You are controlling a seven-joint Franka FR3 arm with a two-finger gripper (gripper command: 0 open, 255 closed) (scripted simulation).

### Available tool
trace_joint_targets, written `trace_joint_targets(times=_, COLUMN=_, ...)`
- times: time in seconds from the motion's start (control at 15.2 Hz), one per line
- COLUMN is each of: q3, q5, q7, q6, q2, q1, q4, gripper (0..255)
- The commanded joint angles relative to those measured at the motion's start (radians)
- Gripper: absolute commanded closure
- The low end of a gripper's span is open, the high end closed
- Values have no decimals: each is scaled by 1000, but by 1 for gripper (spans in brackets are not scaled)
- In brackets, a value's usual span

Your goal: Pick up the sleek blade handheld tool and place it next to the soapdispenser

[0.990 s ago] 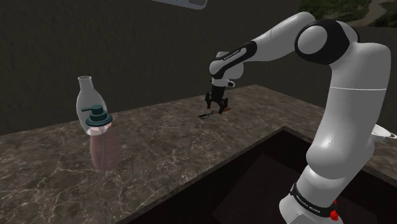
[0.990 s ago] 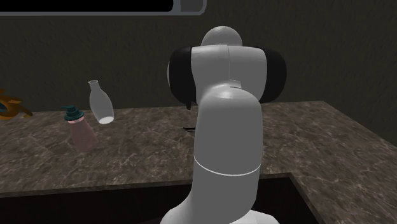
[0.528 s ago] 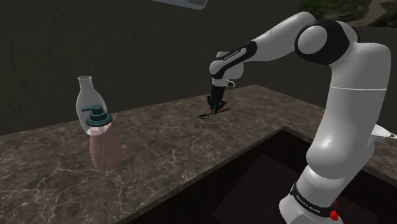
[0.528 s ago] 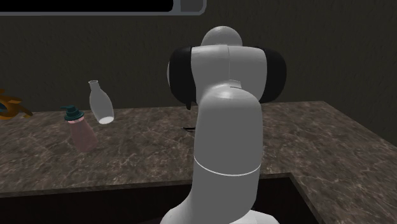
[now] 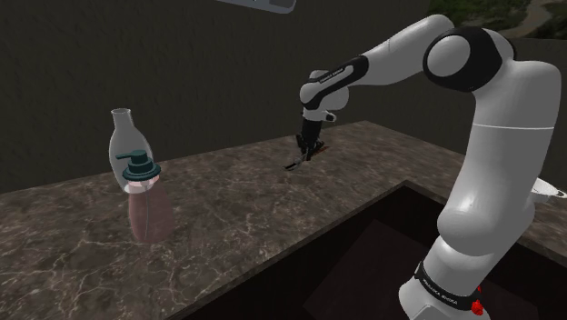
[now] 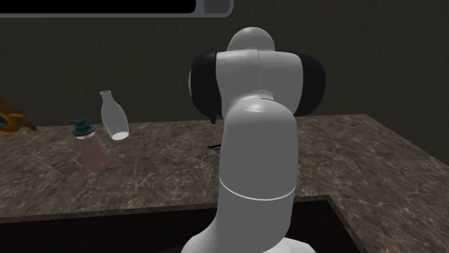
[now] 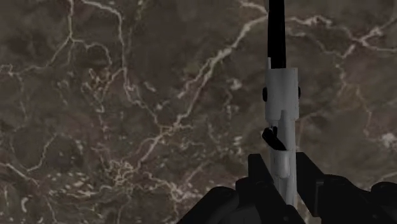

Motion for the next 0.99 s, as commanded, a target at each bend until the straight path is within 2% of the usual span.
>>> trace_joint_targets(times=0.0, q3=0, q5=-1, q7=3, q6=-21, q2=-14, q1=1, q4=7, gripper=255)
trace_joint_targets(times=0.92, q3=-1, q5=-4, q7=14, q6=-192, q2=-80, q1=-1, q4=112, gripper=255)
